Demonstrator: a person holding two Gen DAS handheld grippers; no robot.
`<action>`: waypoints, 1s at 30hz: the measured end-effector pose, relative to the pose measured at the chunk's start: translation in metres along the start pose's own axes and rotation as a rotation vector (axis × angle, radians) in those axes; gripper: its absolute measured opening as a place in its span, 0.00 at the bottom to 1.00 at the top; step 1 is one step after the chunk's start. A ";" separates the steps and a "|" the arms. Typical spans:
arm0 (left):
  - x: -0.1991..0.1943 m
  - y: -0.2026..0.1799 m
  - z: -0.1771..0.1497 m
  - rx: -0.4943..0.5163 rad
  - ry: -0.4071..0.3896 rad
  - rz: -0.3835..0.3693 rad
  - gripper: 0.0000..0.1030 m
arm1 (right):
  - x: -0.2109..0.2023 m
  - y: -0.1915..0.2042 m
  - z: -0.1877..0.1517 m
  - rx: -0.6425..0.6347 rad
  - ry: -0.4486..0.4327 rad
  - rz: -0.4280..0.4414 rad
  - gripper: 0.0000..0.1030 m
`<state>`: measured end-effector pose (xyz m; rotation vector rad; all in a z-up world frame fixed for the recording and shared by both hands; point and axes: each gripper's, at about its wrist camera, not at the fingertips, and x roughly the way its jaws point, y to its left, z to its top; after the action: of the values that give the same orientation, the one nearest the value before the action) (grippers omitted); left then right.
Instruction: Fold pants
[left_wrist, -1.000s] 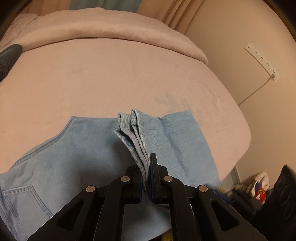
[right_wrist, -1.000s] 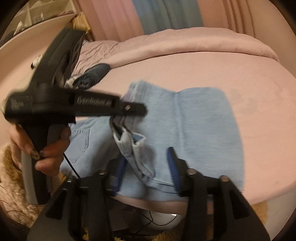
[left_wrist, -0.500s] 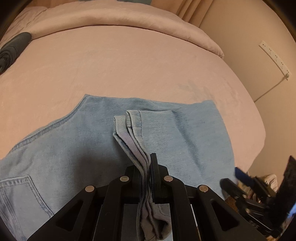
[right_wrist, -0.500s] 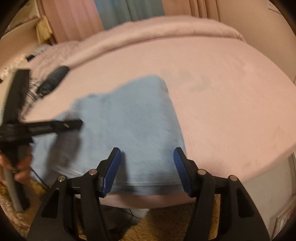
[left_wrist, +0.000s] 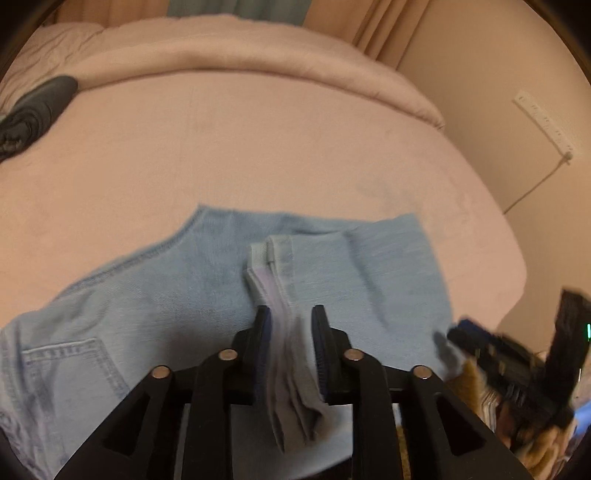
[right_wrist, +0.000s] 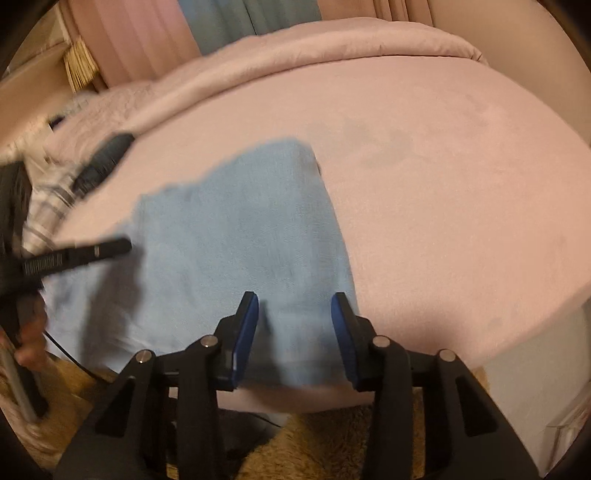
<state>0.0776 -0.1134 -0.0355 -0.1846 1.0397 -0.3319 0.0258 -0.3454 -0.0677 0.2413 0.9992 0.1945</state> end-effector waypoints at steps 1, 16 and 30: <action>-0.006 -0.001 -0.002 0.003 -0.018 -0.019 0.27 | -0.005 -0.002 0.010 0.000 -0.020 0.019 0.42; 0.041 -0.017 -0.037 0.063 0.077 0.023 0.12 | 0.080 -0.013 0.085 0.090 0.056 0.061 0.20; -0.004 -0.007 -0.064 0.036 0.039 0.027 0.08 | 0.010 -0.009 0.054 0.024 -0.013 0.001 0.35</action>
<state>0.0191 -0.1182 -0.0620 -0.1325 1.0732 -0.3310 0.0777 -0.3573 -0.0506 0.2644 0.9889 0.1821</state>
